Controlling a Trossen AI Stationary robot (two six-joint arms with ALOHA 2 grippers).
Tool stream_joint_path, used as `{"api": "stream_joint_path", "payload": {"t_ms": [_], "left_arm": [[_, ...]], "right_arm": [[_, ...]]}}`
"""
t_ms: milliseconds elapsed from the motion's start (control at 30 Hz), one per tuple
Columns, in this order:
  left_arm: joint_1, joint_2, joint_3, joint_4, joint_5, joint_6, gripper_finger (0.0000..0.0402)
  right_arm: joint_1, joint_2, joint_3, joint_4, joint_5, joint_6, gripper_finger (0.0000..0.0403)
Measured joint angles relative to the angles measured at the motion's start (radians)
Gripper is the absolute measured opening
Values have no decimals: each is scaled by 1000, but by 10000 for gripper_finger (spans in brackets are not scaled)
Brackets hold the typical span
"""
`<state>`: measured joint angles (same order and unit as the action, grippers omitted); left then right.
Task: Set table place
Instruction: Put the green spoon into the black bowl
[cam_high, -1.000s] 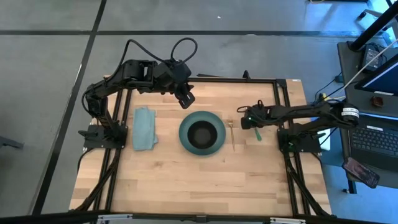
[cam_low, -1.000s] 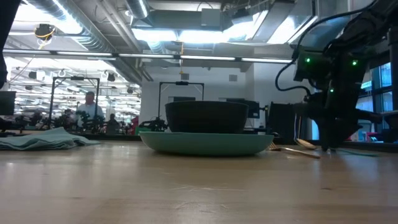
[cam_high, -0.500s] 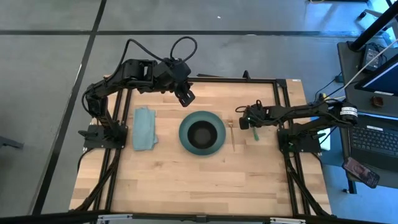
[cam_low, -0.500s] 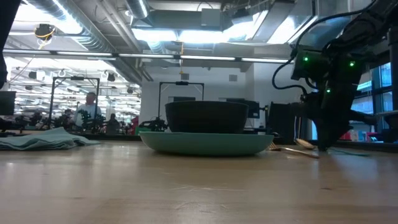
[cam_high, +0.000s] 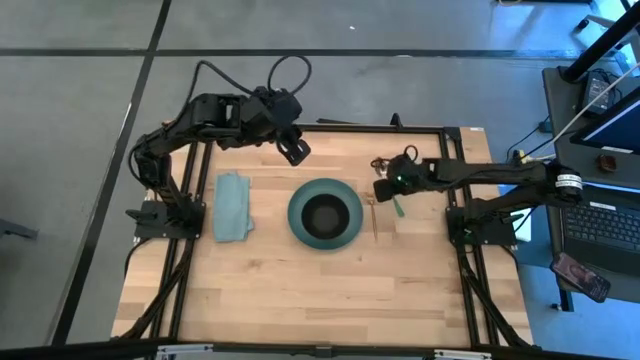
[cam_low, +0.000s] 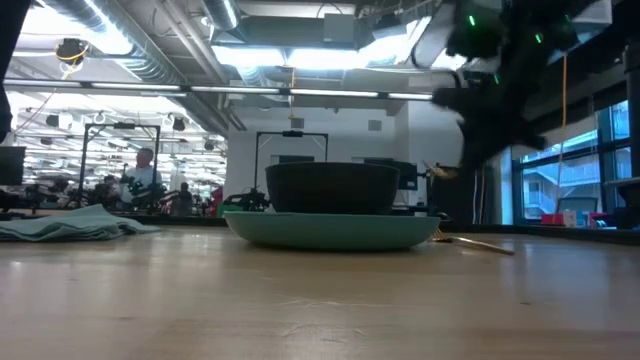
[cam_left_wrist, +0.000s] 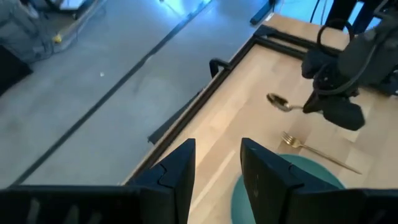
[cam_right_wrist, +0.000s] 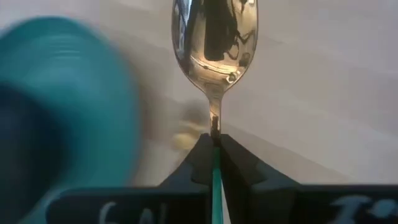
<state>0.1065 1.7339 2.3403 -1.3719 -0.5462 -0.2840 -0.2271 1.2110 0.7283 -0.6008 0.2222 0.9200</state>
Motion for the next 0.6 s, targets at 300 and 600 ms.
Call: {"api": "stream_joint_path", "payload": {"t_ms": [300, 600], "left_arm": [[37, -78, 15, 44, -20, 140, 121], [190, -92, 14, 23, -14, 139, 121]], "right_arm": [[48, 73, 333, -222, -362, -150, 16], [178, 391, 655, -430, -538, -233, 16]]}}
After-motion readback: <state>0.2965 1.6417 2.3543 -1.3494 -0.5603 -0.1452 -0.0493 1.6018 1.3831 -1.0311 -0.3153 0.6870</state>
